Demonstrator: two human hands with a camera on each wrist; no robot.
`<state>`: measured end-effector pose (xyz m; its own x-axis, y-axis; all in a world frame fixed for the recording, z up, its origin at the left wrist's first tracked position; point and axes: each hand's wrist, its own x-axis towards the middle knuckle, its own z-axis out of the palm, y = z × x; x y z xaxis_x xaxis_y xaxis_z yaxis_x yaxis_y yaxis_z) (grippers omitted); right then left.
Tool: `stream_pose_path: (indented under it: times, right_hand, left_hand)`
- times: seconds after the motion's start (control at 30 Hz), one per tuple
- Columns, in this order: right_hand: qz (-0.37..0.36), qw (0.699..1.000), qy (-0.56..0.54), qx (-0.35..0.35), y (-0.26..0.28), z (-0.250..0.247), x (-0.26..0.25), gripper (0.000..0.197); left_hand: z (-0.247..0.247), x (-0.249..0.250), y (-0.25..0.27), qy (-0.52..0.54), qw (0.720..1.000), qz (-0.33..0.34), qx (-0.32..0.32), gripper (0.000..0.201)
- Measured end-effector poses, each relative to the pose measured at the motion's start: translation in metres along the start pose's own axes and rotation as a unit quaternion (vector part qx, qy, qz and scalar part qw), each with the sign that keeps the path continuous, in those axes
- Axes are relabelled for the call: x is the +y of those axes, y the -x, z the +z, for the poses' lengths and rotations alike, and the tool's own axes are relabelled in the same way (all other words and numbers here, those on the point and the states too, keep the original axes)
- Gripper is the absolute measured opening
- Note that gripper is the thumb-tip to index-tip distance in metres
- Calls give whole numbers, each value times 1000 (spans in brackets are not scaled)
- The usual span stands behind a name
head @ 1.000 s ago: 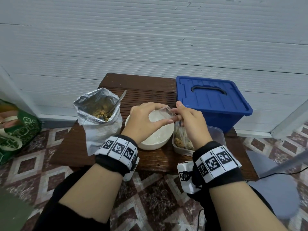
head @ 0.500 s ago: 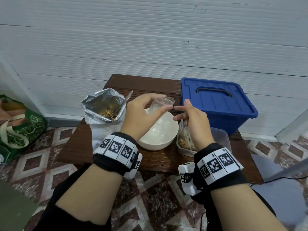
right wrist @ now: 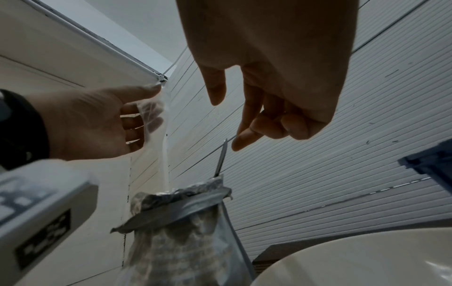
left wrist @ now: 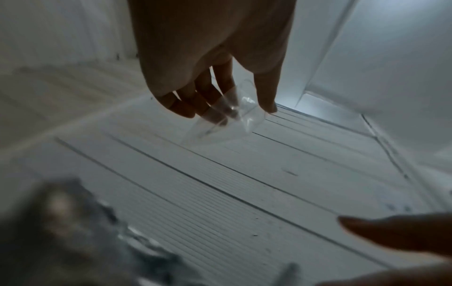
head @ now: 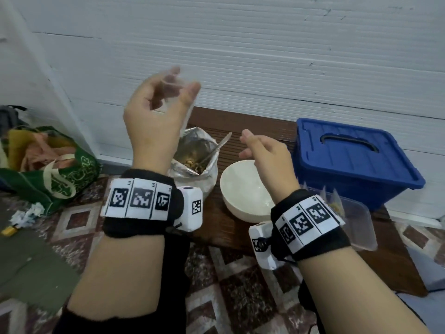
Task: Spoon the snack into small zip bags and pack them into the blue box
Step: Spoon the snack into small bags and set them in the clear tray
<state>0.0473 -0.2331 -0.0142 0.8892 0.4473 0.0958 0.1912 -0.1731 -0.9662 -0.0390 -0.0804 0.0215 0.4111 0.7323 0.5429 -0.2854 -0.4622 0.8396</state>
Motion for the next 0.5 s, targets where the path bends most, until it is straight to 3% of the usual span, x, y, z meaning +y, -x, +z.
stream_pose_path:
  times: [0.07, 0.2, 0.3, 0.5]
  right_hand:
    - [-5, 1000, 11, -11, -3, 8, -3, 29]
    - [-16, 999, 44, -6, -9, 27, 0, 38]
    - [-43, 994, 96, 18, -13, 40, 4, 31]
    - [-85, 984, 148, 60, -20, 55, 5, 16]
  left_hand:
    - [-14, -8, -10, -80, 996, 29, -5, 37]
    - [-34, -26, -14, -232, 965, 3, -118, 47]
    - [-40, -36, -12, -235, 955, -24, -178, 47]
    - [-38, -51, -8, -223, 954, -41, -198, 39]
